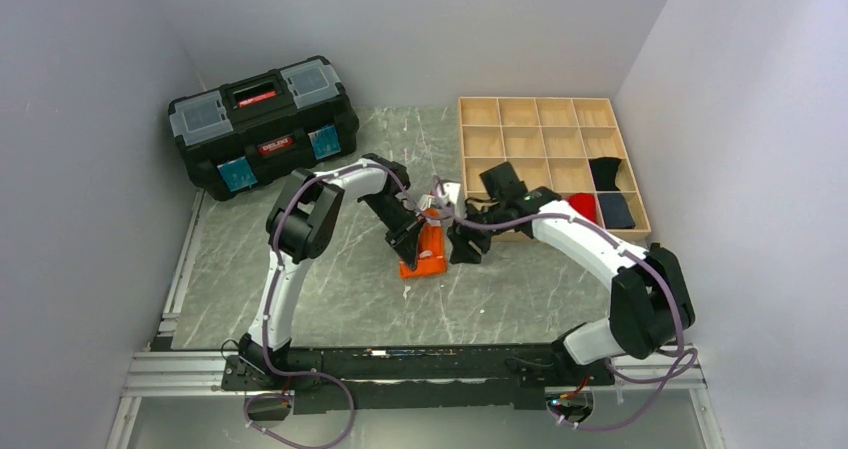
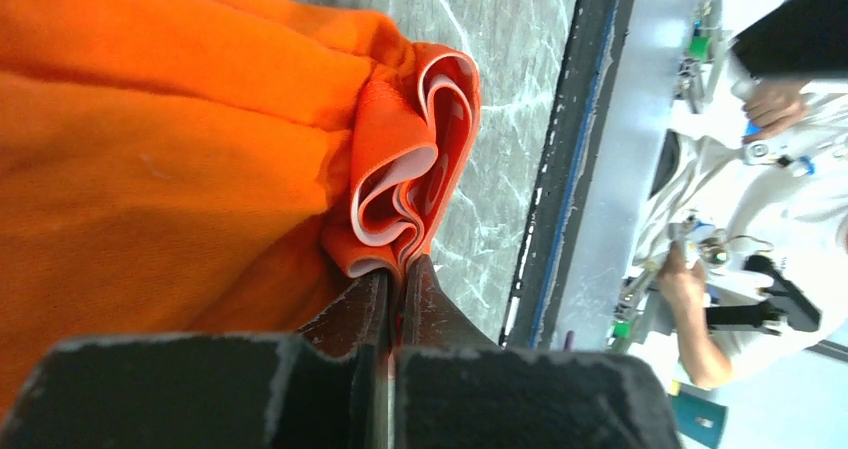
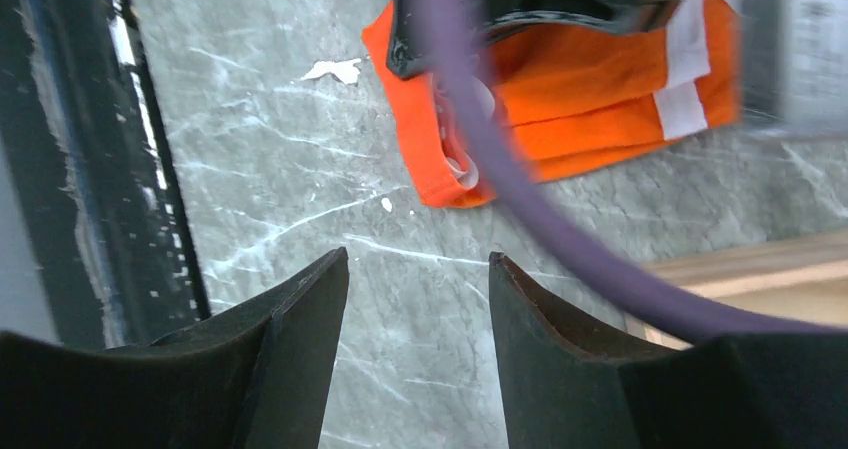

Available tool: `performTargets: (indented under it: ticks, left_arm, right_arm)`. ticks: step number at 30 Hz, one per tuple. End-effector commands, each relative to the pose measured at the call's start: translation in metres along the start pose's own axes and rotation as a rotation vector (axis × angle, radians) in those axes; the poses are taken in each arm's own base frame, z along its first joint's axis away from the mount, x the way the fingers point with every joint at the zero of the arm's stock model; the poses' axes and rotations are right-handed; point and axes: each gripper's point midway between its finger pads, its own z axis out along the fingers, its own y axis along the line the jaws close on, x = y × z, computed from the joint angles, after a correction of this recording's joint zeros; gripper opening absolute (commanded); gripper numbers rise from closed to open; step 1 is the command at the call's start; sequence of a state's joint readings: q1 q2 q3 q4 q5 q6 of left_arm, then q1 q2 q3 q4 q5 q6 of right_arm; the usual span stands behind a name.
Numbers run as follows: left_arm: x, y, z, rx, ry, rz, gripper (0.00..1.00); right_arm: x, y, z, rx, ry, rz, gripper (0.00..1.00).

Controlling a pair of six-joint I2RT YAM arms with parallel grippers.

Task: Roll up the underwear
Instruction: Roll the underwear to the center of the board.

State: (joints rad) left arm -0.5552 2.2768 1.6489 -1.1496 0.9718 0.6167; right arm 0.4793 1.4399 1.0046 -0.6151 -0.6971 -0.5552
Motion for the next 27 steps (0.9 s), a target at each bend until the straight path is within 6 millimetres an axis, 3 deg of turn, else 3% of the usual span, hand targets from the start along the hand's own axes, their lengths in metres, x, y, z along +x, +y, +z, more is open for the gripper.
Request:
performTargets:
  ticks: [1, 14, 27]
  left_arm:
    - [-0.010, -0.002, -0.003, 0.076, -0.031, -0.049, 0.00]
    - [-0.003, 0.022, 0.002, 0.111, -0.005, -0.236, 0.00]
    - [-0.002, 0.022, 0.002, 0.139, 0.005, -0.262, 0.00]
  right_arm:
    - [-0.017, -0.011, 0.012, 0.154, 0.017, -0.192, 0.56]
    - [0.015, 0.008, 0.068, 0.258, 0.273, -0.554, 0.55]
    - [0.036, -0.007, 0.093, 0.386, 0.382, -0.698, 0.50]
